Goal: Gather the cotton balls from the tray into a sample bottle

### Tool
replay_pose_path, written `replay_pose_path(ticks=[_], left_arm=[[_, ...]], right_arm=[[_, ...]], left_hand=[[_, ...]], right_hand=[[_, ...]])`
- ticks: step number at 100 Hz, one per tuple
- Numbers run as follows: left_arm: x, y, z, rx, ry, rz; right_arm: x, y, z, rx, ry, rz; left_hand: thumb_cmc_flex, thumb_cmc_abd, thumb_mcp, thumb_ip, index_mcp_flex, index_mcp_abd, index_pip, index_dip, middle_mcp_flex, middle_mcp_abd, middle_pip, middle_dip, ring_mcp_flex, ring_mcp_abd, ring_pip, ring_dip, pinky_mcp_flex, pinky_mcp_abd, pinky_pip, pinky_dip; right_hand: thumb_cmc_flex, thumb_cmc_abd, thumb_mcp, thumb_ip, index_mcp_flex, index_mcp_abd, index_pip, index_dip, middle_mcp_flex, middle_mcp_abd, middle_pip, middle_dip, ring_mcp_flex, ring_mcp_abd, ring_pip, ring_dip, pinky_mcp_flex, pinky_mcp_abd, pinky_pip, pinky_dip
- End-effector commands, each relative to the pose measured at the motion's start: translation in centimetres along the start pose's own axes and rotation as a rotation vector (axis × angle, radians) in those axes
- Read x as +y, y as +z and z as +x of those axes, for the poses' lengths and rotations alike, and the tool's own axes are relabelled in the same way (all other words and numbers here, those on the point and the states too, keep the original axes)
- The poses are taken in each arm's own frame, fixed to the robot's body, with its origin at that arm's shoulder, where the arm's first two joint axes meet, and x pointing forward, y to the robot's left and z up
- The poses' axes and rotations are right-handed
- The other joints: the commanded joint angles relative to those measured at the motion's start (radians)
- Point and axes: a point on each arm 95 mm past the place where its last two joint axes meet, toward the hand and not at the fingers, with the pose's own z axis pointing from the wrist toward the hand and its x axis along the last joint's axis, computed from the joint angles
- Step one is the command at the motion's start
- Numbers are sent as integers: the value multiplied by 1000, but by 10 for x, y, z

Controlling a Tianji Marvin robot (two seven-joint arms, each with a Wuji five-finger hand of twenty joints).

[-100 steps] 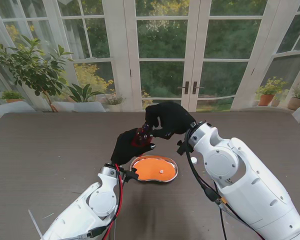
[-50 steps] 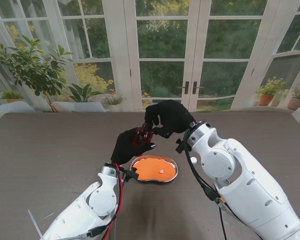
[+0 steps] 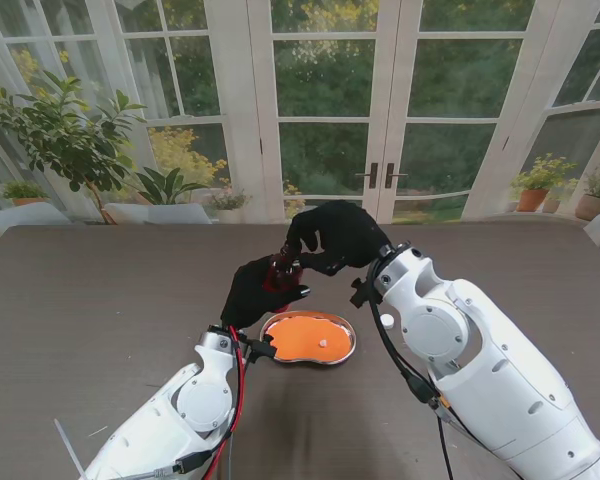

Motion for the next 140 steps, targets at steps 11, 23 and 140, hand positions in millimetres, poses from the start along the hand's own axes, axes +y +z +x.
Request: replay_pose_path(ticks=[11,23,140], left_arm=[[5,2,3,5,-10,-21],[5,2,3,5,-12,-22],[8,1,3,4,-24,-28]], right_arm=[[-8,0,2,-30,38,-2],[-10,1,2,-51,54,-4],[-8,9,4,-55,150,-37]], left_hand=[[161,224,320,-14,174,-376,126,13,84,-191,16,2,20,-76,17,-2,-12,-72,42,4],[160,224,319,-14,174,-376,124,12,84,-190,15,2,20,-76,17,-3,-12,-70,41,4],[164,226,312,-14,173,-365,121,12,84,-179,17,-2,19,-66,16,-2,-13,-65,41,5]], right_hand=[[-53,122,-70,-1,51,-39,141,-12,22,6,-2,-36,32,7,12,4,-11,7,17,20],[-52,283,-73,47,33,-34,236,106,14,2,-7,-45,31,19,3,0,-17,7,23,21],[36,-29,103,5,-34,-96,510,387,196,17,11,51,34,-50,139,93,159,22,-72,-36]])
